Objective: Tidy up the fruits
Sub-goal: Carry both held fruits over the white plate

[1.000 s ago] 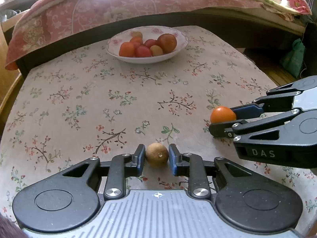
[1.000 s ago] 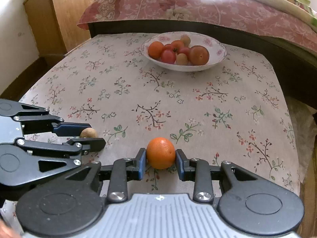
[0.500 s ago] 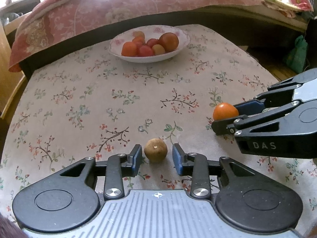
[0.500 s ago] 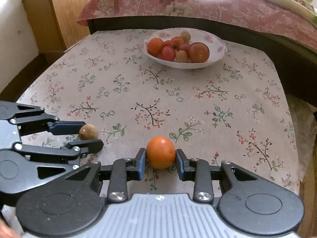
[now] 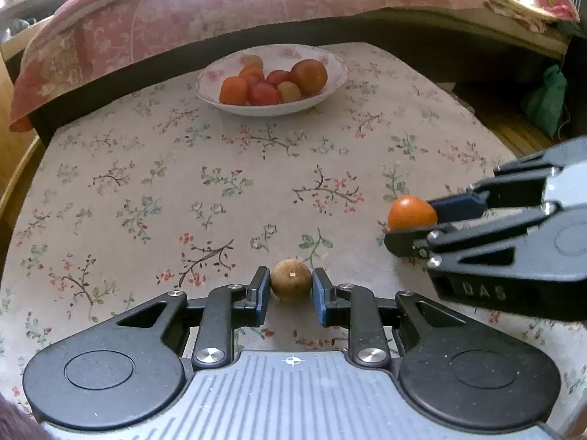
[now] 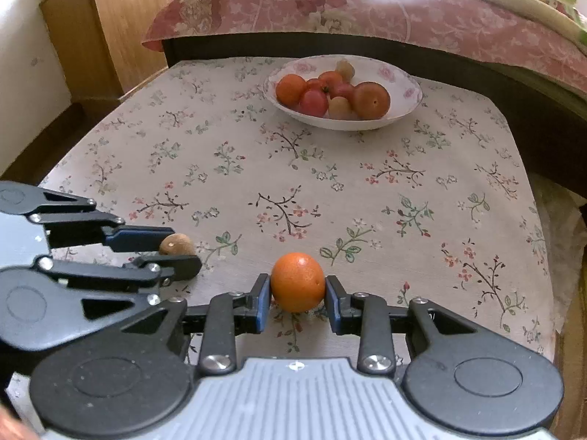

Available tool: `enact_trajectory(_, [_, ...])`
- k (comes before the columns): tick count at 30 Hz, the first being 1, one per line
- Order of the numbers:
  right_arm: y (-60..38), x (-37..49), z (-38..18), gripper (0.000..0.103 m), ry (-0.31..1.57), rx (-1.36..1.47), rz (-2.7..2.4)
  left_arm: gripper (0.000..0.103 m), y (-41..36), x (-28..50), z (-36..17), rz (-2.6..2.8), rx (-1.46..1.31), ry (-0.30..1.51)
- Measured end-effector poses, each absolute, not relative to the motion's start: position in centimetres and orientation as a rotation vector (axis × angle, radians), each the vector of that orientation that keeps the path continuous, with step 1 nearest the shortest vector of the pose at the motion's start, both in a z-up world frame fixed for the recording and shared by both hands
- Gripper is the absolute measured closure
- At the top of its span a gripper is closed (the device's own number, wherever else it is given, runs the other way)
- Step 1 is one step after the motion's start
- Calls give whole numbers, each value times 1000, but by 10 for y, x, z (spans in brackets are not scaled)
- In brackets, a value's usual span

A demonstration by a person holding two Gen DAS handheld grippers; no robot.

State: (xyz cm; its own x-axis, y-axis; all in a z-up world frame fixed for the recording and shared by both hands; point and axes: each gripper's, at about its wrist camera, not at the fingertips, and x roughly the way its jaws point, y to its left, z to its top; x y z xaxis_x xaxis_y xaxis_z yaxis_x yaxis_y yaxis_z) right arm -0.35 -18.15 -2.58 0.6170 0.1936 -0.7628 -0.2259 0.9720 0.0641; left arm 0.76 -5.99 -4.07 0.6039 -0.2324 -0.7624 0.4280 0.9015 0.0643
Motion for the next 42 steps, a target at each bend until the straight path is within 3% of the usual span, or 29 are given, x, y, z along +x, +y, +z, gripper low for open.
enact_trajectory(42, [-204, 48, 34, 70, 752, 48, 169, 72, -79, 65, 16, -424, 203, 695])
